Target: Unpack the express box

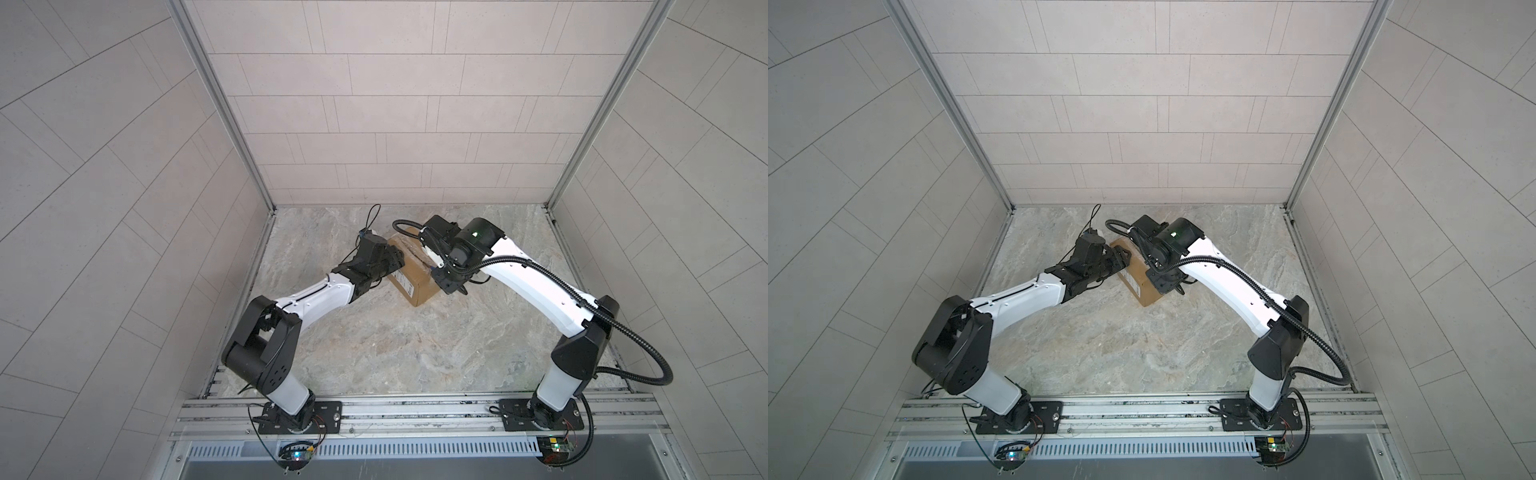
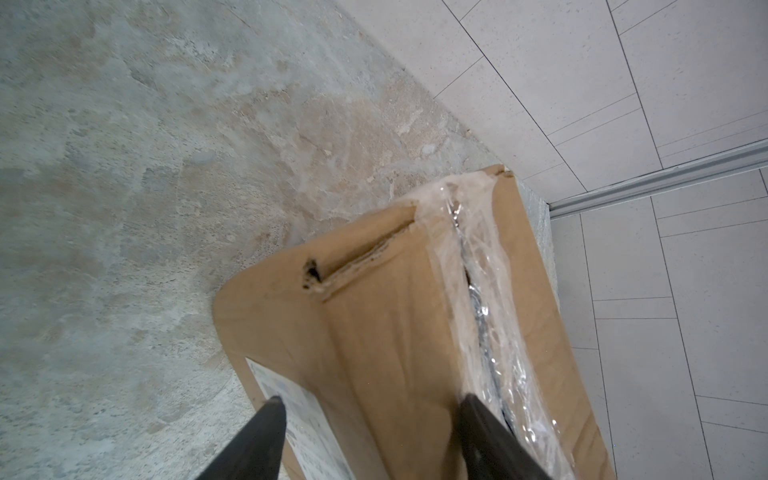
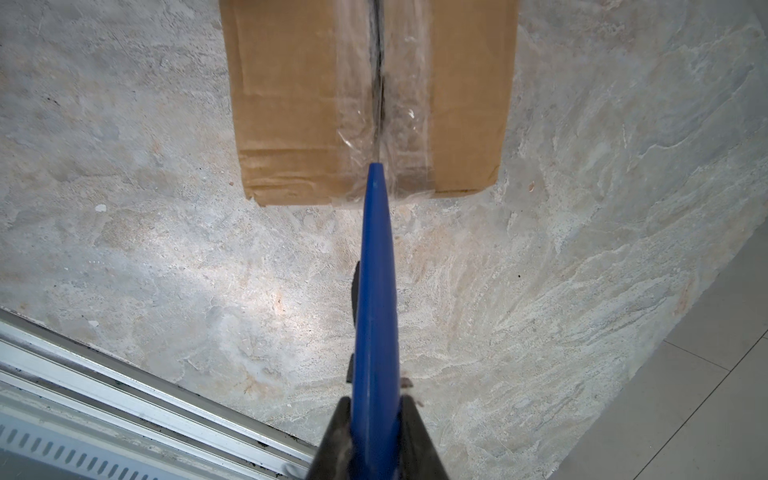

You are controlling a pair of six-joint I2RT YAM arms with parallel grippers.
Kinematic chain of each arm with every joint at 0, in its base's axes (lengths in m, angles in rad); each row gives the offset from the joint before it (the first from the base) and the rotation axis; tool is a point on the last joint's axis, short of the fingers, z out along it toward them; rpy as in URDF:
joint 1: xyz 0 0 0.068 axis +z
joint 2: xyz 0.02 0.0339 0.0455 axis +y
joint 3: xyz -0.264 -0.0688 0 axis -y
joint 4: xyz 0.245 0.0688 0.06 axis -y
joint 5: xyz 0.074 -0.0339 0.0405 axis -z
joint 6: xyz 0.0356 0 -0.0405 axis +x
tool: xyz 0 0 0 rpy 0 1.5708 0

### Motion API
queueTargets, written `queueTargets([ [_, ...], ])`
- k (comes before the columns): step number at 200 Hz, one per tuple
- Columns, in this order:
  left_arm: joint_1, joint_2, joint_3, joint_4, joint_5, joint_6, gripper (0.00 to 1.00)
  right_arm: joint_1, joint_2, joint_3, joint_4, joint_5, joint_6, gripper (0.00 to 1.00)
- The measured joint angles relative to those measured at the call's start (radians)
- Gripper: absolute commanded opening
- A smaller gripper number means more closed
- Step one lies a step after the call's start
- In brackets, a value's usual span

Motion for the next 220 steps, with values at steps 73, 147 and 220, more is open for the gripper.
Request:
queueTargets([
  [73, 0.0, 0.0, -0.005, 0.008, 0.001, -0.004, 0.69, 0.0, -0.008, -0.007, -0.006, 0.011, -0.001, 0.0],
  [147, 0.0, 0.0, -0.006, 0.011, 0.002, -0.004, 0.68, 0.003, -0.088, -0.039, -0.046, 0.016, -0.006, 0.0],
  [220, 0.0, 0.0, -0.006, 0.011, 0.002, -0.004, 0.68, 0.003, -0.041, -0.008, -0.045, -0.002, -0.006, 0.0],
])
